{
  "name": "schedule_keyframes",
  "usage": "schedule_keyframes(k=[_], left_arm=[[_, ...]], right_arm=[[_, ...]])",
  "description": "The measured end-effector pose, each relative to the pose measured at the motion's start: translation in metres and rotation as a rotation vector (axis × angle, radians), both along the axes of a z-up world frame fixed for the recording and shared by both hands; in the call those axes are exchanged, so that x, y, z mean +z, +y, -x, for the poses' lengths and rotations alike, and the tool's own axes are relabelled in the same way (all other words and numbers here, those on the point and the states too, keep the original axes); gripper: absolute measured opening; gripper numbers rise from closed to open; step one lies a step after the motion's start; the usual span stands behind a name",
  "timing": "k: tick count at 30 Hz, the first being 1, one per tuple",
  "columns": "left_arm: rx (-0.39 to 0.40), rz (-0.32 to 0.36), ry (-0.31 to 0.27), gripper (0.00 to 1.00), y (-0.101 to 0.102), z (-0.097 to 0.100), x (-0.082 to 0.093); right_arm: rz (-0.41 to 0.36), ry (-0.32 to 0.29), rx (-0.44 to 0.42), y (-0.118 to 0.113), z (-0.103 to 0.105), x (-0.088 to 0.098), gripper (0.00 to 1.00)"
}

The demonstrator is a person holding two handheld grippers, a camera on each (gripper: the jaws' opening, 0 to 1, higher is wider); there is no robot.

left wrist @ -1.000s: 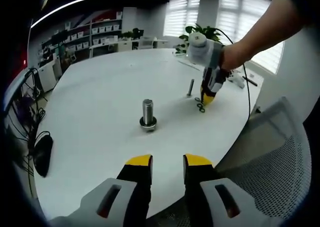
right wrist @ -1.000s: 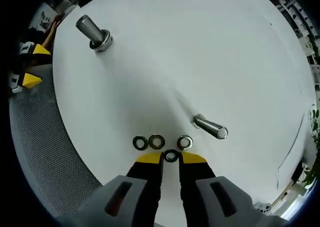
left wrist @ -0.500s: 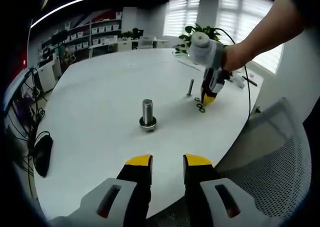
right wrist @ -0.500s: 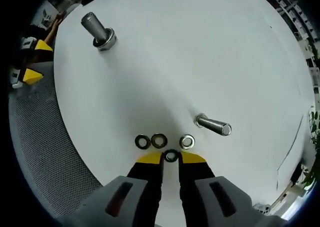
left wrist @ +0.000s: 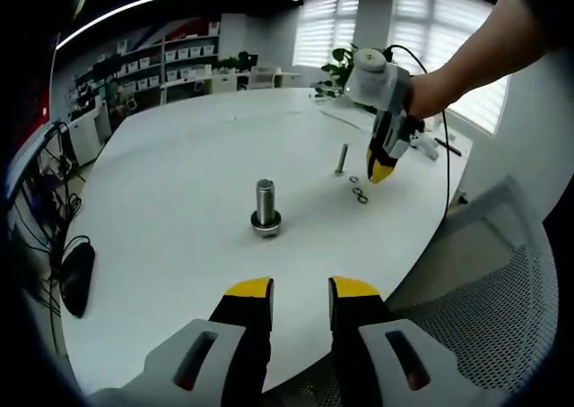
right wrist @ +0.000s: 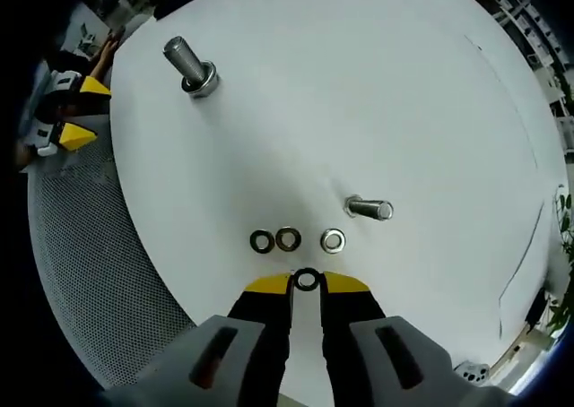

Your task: Place the washer onto the threaded stud by aligning its center hole with the stud, sliding it down to the base, and recovering from edge contact or off-axis alignment until the washer reaches the visible bottom stop.

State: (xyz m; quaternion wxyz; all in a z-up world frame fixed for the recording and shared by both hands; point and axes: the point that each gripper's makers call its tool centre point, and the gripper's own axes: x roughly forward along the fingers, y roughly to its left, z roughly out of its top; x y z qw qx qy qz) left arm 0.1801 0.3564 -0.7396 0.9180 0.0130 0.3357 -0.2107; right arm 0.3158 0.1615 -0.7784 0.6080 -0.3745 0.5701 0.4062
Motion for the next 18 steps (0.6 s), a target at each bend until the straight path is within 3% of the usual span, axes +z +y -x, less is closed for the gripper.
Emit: schedule_keyframes(k=[18], left_arm=[[0.000, 0.004, -0.007, 0.22, 0.000, -0.001, 0.002]], right_arm=[[-0.033, -0.066, 0.069, 0.012, -0.031, 0.039, 0.13]])
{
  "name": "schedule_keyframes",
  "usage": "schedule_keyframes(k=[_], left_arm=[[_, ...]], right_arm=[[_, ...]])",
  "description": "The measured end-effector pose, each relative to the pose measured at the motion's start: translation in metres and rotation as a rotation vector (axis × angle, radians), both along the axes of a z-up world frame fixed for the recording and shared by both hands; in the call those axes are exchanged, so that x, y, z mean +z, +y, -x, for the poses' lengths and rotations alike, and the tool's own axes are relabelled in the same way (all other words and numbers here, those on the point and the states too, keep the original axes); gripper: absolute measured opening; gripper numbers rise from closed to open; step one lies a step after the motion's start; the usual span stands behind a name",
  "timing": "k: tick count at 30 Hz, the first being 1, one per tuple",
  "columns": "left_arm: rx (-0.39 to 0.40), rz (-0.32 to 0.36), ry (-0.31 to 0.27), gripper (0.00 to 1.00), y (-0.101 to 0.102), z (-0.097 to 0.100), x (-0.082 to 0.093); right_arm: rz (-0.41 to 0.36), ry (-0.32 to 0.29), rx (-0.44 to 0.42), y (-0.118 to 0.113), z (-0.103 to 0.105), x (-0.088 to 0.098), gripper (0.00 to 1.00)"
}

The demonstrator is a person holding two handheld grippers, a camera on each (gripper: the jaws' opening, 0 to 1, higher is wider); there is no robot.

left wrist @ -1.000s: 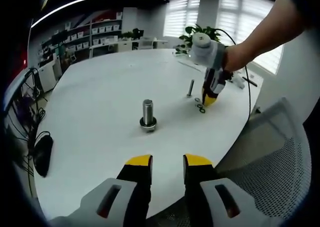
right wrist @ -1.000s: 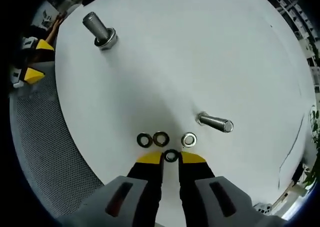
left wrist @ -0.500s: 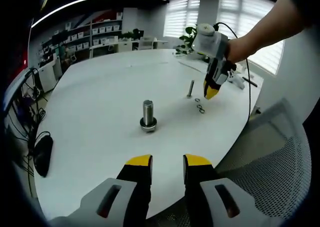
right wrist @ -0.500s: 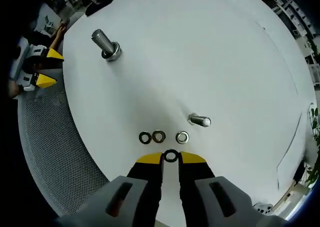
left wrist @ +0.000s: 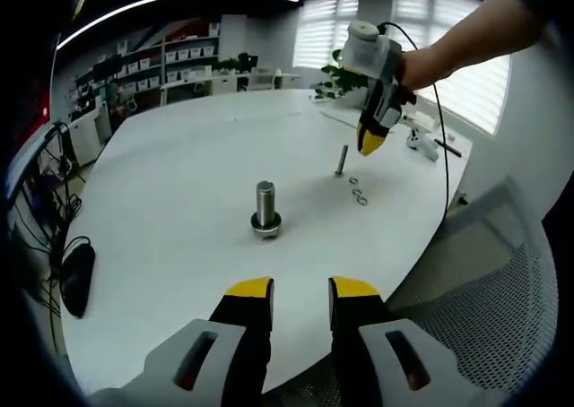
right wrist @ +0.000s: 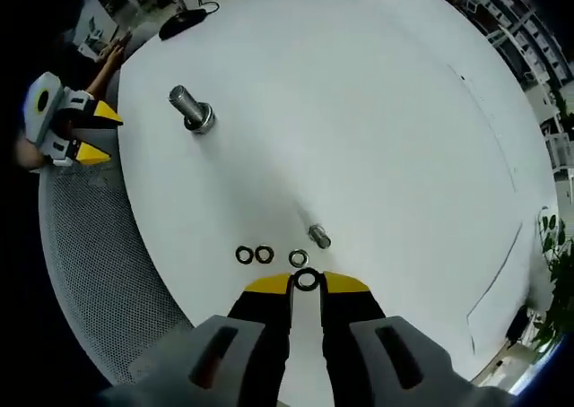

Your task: Place the washer onto the threaded stud by aligning its center hole with the stud, sliding it down to the base, and recovering from edge contact or off-axis alignment until the washer reaches the visible bottom stop.

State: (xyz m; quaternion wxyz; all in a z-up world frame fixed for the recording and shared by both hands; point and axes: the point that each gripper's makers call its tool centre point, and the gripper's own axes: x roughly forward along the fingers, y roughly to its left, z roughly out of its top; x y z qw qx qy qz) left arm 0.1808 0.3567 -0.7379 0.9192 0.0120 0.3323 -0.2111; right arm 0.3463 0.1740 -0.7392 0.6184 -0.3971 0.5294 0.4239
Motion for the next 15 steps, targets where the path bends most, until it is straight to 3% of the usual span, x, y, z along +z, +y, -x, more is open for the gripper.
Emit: schedule_keyframes(k=[15], left_arm=[[0.000, 0.004, -0.010, 0.22, 0.000, 0.001, 0.002]], right_arm=[[0.014, -0.052, 0.116, 0.016, -0.011, 0.010, 0.13]])
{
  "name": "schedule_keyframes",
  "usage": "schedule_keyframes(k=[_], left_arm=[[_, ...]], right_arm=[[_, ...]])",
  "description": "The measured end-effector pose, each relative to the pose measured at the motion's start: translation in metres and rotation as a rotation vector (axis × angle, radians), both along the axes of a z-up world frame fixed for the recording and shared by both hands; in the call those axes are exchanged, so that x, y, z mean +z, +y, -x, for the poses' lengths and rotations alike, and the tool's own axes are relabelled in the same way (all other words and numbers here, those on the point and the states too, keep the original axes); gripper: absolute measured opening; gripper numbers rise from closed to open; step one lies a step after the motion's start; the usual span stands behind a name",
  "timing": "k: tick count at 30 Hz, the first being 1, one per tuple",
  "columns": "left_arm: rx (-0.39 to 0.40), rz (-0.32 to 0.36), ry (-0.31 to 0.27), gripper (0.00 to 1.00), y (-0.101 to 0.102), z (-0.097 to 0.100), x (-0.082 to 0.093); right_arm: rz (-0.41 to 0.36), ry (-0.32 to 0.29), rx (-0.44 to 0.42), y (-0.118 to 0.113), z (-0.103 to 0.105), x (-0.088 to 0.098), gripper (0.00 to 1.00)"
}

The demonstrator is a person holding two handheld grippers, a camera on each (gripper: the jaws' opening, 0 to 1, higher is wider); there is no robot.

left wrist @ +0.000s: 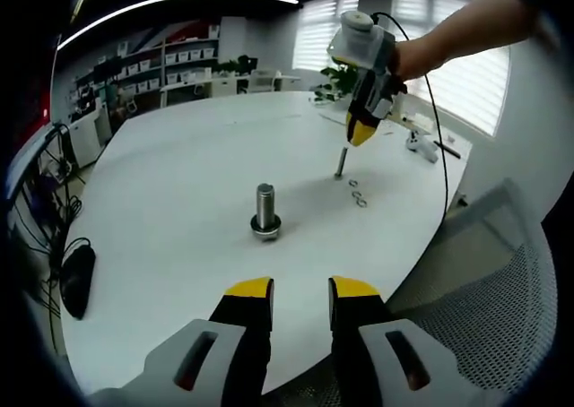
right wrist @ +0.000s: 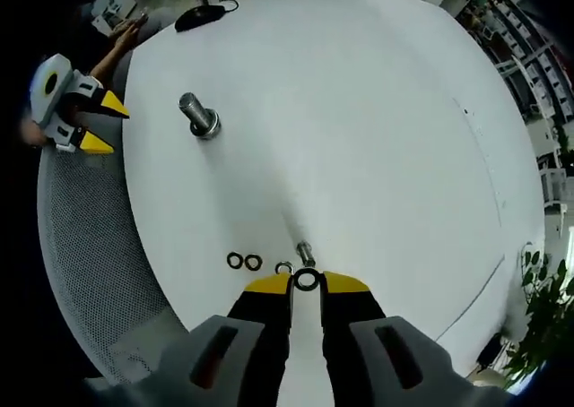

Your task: Place the washer onto the threaded stud by aligning its center hole with the stud, sliding it down to the base, and recovering from edge contact or off-axis alignment until the washer reaches the visible bottom stop.

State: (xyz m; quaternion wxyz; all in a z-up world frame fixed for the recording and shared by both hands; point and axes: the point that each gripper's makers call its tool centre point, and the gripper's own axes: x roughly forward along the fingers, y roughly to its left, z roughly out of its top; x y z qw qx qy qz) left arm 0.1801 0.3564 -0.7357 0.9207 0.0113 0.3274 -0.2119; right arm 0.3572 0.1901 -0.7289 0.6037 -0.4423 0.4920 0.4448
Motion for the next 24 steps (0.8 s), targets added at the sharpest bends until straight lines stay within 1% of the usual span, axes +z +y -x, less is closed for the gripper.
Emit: schedule_keyframes(k=[8, 24], left_arm=[[0.004, -0.003, -0.002, 0.22, 0.001, -0.001, 0.000], [0.011, -0.006, -0.003, 0.22, 0.002, -0.002, 0.000]], right_arm=[[0.016, -0.004, 0.032, 0.004, -0.002, -0.007, 0.13], [0.032, 0.020, 0.020, 0.004, -0.005, -0.016, 0.13]])
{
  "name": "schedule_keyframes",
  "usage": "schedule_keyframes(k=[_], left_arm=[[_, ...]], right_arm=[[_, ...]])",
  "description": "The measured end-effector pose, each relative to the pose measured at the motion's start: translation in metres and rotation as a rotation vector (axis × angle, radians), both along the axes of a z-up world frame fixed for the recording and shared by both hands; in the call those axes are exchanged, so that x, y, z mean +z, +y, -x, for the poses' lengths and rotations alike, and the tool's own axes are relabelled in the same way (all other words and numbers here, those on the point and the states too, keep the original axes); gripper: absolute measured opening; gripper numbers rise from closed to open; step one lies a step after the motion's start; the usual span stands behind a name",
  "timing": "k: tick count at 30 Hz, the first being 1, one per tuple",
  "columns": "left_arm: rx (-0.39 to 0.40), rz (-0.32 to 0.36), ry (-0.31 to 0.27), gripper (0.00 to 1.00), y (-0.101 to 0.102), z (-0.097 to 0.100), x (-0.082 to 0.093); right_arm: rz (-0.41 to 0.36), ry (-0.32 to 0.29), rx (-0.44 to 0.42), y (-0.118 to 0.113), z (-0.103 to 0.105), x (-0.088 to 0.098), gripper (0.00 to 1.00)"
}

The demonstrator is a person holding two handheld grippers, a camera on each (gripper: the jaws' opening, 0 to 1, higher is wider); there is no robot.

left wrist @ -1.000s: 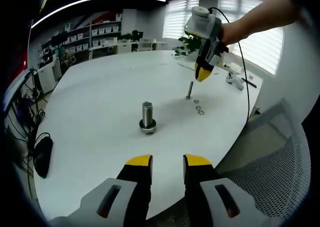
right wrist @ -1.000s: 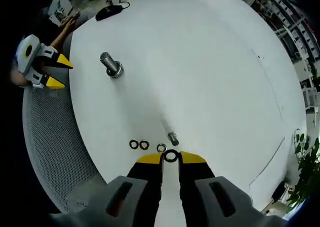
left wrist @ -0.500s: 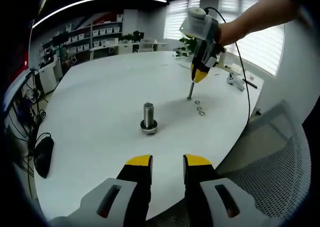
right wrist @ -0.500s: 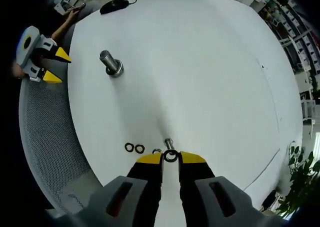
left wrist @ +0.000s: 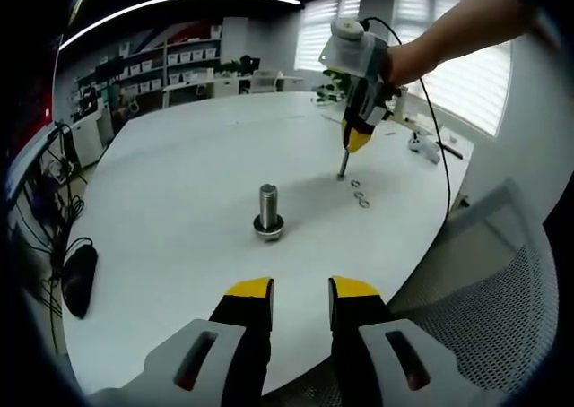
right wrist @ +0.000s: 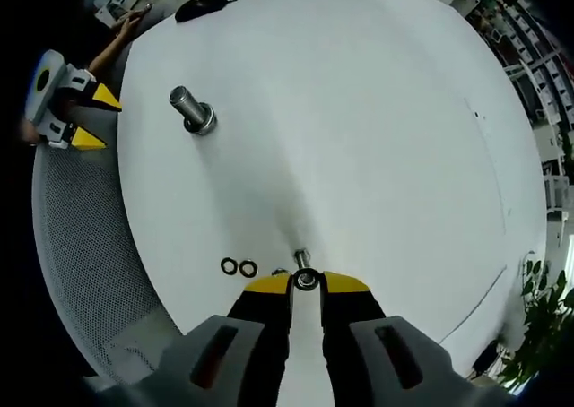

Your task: Place the washer onto the threaded stud by aligning its center hole with the stud, sliding it down to the base, and recovering from edge contact or off-axis alignment until the washer reaches the visible bottom stop.

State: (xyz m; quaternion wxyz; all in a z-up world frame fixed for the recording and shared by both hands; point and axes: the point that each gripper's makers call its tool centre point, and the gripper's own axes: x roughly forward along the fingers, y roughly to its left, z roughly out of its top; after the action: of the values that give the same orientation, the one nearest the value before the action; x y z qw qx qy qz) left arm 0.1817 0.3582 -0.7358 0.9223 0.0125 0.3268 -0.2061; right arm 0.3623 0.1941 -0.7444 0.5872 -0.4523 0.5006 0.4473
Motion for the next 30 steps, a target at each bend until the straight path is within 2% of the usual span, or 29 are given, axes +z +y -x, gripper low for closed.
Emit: schedule_keyframes(k=[30], left_arm=[[-0.010, 0.003, 0.007, 0.22, -0.003, 0.001, -0.001]], right_arm=[[0.028, 0.055, -0.045, 0.000, 0.001, -0.045, 0.14]])
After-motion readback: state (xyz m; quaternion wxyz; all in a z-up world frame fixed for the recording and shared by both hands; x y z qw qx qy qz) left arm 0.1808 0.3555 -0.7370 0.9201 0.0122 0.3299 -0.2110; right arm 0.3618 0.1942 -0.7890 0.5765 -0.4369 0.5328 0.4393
